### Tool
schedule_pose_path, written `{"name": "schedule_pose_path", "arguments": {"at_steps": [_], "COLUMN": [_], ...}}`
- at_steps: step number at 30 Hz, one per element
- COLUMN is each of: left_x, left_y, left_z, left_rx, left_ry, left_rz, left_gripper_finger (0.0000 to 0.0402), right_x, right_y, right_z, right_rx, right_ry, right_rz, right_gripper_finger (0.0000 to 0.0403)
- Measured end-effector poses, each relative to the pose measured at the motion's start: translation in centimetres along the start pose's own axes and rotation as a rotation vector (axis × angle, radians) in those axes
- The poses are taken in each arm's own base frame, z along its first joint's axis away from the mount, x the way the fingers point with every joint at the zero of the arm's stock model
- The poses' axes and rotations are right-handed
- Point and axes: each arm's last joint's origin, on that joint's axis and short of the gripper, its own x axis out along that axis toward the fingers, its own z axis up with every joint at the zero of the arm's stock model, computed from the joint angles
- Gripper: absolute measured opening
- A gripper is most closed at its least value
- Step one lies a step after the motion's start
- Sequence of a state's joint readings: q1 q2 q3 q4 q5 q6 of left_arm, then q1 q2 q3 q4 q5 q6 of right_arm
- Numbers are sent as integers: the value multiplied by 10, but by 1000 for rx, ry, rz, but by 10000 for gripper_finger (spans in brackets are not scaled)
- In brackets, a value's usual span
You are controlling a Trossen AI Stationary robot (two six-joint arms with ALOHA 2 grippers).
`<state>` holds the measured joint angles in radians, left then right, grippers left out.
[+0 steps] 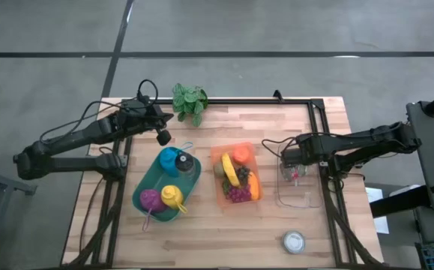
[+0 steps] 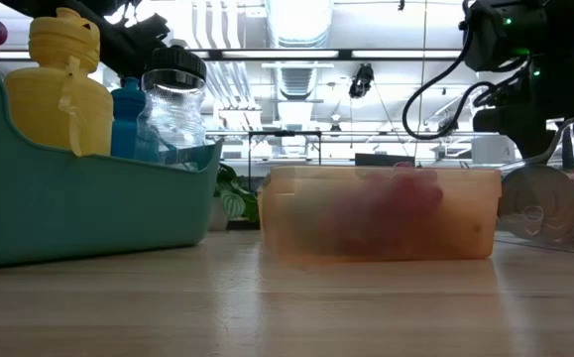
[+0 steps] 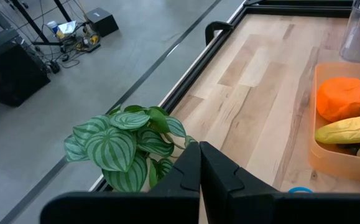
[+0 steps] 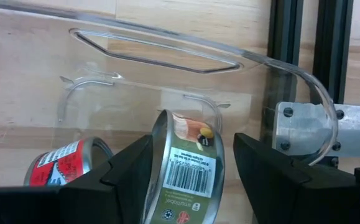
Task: Pick & Place Food Item
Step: Put the green tuna can into the transparent bin
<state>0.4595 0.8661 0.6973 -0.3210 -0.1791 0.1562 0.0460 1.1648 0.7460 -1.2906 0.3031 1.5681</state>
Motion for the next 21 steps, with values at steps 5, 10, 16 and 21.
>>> {"name": "schedule_pose_path", "arguments": {"at_steps": [5, 10, 16, 21], "left_x": [0, 0, 0, 0], "left_y": [0, 0, 0, 0], "left_z": [0, 0, 0, 0], "left_rx": [0, 0, 0, 0], "left_ry": [0, 0, 0, 0], "left_rz": [0, 0, 0, 0], "left_gripper_finger": [2, 2, 2, 2], "right_x": [-3, -4, -13, -28], "right_y": [1, 2, -1, -6], "right_z": [1, 1, 4, 11], "right_rx": [4, 0, -7, -27], "right_ry": [0, 0, -16, -74], "right_rz": [13, 14, 49, 75], "right_gripper_finger": [245, 288, 297, 285]}}
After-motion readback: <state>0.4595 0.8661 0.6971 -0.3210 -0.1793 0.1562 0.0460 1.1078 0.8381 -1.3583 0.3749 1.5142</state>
